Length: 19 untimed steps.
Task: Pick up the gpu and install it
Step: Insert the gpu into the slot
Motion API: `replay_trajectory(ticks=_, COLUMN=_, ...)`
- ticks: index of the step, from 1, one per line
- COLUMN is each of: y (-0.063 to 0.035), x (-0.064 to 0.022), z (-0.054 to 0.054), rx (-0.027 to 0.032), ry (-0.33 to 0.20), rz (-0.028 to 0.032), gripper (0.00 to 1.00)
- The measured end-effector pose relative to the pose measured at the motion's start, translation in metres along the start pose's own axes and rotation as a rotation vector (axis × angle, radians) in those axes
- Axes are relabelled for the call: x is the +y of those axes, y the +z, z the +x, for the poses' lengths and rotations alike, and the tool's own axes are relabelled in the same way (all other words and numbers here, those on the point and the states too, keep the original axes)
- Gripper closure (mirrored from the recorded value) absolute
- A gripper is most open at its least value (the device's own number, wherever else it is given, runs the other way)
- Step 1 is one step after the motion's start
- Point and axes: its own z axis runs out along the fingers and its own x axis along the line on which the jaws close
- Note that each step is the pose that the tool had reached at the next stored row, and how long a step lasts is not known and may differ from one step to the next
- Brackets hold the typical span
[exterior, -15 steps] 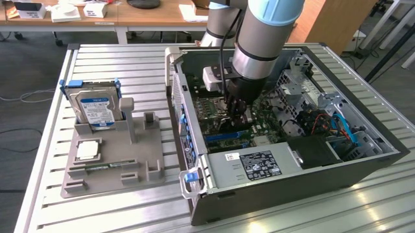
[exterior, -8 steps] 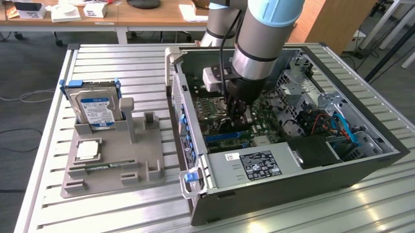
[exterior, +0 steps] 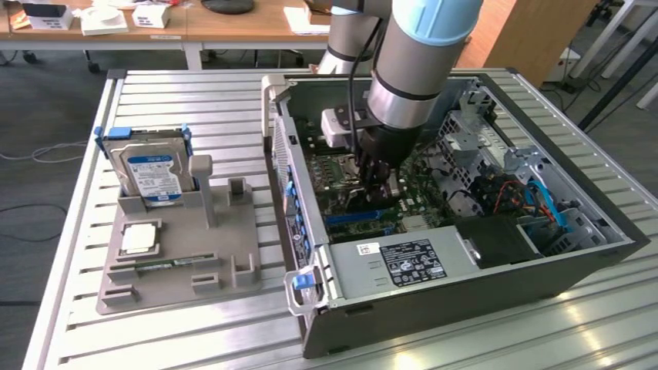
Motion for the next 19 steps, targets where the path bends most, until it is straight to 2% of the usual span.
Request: replay_trajectory(ticks=19, y=0.0021, x=0.0001, z=0.0003, rx=0.0000, ry=0.000, rz=0.0000, gripper=0.73)
